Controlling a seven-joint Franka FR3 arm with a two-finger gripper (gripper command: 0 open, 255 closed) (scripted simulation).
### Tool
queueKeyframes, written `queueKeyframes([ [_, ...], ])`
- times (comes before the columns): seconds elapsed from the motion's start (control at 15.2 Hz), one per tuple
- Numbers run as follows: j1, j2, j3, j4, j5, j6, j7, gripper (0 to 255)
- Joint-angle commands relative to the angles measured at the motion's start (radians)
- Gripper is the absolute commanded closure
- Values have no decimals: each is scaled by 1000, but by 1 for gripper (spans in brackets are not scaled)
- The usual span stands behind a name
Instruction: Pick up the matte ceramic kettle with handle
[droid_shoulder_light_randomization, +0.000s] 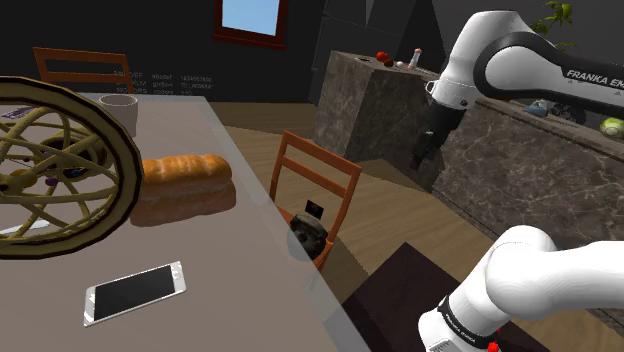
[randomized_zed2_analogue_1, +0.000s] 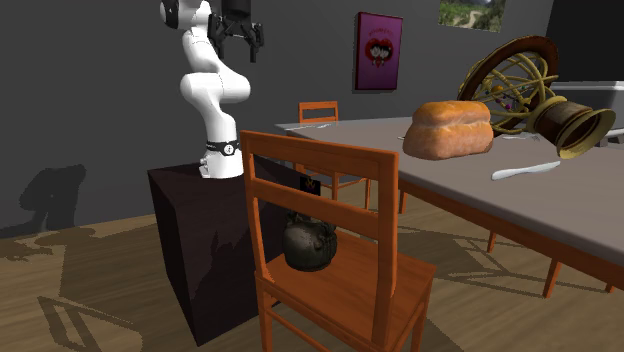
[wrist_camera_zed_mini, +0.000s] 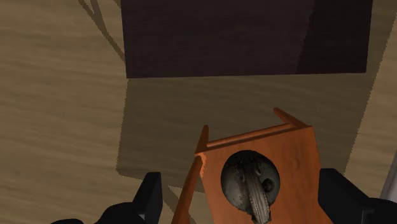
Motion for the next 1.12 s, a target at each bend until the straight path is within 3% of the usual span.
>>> queueKeyframes([
  [0.0, 0, 0, 0, 0, 0, 0, 0, 0],
  [0.53, 23, 65, -10, -227, -8, 352, -3, 0],
  [1.06, 48, 284, -19, -352, -22, 758, -4, 0],
])
